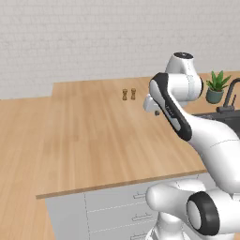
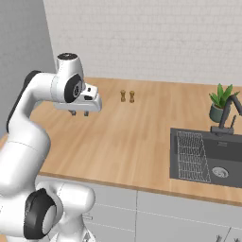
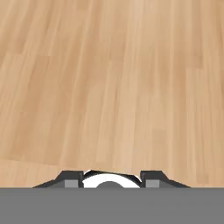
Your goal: Navigate to the fridge.
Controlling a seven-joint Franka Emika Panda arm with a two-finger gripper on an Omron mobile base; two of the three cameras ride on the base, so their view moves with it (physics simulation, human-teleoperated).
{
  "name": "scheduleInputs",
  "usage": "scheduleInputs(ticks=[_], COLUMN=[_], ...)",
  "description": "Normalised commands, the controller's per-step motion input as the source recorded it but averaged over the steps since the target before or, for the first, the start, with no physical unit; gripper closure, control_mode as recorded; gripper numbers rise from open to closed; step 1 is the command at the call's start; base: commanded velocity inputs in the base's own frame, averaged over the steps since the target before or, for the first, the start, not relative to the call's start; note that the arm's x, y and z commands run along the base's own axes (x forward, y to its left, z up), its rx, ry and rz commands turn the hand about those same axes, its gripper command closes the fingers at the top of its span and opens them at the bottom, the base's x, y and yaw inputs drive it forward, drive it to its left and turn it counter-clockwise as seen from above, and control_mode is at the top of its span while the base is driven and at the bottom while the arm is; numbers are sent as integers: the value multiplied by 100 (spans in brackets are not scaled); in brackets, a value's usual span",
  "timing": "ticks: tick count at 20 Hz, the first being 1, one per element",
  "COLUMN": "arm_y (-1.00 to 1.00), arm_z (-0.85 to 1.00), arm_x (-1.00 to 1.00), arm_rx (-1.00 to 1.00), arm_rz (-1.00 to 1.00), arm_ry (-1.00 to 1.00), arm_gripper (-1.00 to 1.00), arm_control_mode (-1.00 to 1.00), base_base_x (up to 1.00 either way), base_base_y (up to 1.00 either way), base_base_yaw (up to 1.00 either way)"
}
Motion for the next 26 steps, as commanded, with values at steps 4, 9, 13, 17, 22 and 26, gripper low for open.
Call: scheduleInputs(ticks=[4, 9, 13, 17, 22, 26], arm_y=[-4, -20, -23, -7, 0, 0], arm_z=[0, -1, -19, -24, 0, 0], arm_x=[-56, -100, -100, -75, 0, 0], arm_rx=[0, 0, 0, 0, 0, 0], arm_rz=[0, 0, 0, 0, 0, 0], arm_ry=[-2, -7, -7, -6, 0, 0], arm_gripper=[-100, -100, -100, -100, -100, -100], arm_control_mode=[-100, -100, -100, 100, 100, 100], base_base_x=[0, 0, 0, -24, -88, -80], base_base_y=[0, 0, 0, -3, -31, -48], base_base_yaw=[0, 0, 0, 0, -8, -33])
